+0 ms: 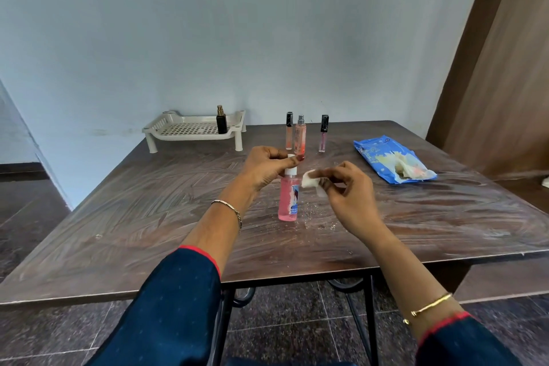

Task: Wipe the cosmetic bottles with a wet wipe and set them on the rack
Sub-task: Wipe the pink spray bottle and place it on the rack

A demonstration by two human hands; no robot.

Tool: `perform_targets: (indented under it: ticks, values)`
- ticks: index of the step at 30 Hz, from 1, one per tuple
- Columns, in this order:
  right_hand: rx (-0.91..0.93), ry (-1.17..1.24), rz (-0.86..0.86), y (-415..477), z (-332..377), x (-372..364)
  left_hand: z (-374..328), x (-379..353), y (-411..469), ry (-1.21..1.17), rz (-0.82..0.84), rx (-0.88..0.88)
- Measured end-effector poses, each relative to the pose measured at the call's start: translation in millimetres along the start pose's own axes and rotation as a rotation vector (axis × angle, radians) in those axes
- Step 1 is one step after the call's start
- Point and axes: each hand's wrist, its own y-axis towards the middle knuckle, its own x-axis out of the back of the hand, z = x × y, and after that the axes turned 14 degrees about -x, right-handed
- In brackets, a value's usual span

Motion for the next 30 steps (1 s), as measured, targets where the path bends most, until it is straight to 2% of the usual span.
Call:
perform_targets:
  ticks: [6,12,23,26,30]
  values:
    - [0.195,-0.319,0.045,3,13,-23,0,0,-2,0.009,0.0,-0.003]
    - [0.365,-0.511,0.115,-10,7,-28,0,1,-1,0.006,-0.05,0.039]
    - [0.374,-0.667,0.332,-30,0,-30,-2,4,-3,0.007,-0.055,0.072]
    - [0.283,-0.558,0.395,-28,-2,-28,-2,12,-4,0.032,0.002,0.073]
    - [0.005,-0.048,0.323,-20,-1,-19,-2,26,-11,-0.033,0.022,0.079]
